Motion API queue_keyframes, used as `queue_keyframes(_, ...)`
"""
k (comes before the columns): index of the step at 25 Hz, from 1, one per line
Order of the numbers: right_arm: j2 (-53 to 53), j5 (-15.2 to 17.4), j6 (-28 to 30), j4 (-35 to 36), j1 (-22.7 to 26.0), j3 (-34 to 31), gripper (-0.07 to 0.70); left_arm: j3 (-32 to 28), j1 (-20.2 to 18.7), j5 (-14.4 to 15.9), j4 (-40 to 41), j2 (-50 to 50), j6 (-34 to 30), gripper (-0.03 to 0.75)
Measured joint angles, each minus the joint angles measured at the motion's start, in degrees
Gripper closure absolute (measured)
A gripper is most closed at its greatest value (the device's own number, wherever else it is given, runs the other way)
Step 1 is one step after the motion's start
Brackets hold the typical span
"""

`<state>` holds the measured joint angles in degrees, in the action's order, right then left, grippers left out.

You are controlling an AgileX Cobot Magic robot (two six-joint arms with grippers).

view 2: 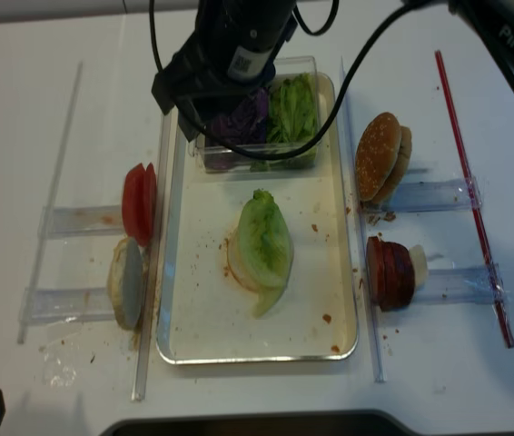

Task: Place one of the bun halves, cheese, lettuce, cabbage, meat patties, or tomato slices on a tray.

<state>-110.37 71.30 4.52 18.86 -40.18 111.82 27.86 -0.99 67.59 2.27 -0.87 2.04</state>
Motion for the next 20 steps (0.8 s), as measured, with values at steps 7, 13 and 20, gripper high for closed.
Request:
queue_keyframes(7,0.57,0.04,-0.68,-5.98,0.00,0.00,0.209,0.00,0.00,0.00,0.00,0.00,0.00,0.277)
queue_keyframes(13,0.67,0.31,-1.50,-6.54,6.37,0.00,0.209,0.00,0.00,0.00,0.00,0.00,0.00,0.277)
queue_keyframes(20,1.74,0.45,-1.86,-6.77,17.78,0.00,0.209,0.00,0.00,0.00,0.00,0.00,0.00,0.277)
